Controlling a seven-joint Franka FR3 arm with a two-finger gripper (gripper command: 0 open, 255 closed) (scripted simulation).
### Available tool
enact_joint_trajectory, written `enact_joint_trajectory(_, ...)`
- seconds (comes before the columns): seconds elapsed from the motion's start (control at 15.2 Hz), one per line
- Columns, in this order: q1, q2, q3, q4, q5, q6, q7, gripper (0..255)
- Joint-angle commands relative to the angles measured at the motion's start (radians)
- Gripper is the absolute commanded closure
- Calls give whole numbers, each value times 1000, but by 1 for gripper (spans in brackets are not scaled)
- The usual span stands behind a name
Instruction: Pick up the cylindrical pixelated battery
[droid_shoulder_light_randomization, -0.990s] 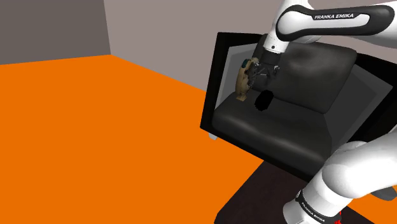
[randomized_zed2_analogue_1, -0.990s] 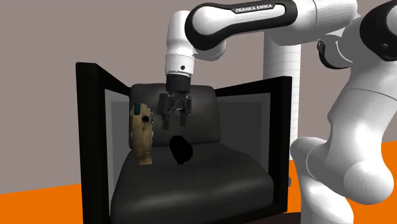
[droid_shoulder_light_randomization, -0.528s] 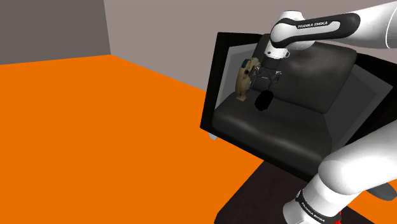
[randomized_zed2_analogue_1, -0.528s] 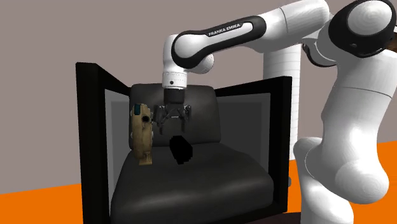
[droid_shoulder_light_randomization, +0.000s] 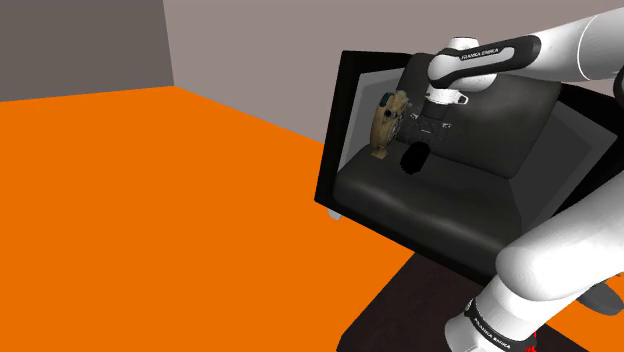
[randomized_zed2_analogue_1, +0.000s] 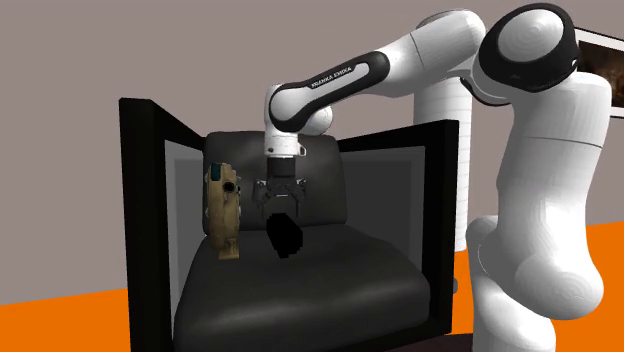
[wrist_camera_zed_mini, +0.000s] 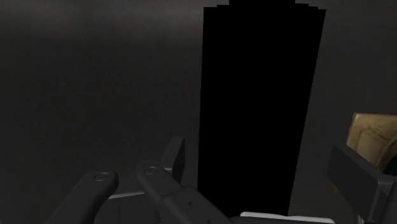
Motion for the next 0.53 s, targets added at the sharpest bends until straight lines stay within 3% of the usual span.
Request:
enact_joint_trajectory(0.0, -3, 5, -2, -23, 0, 27, 12, 0)
enact_joint_trajectory(0.46, -4, 19, -4, -71, 1, 89, 11, 0)
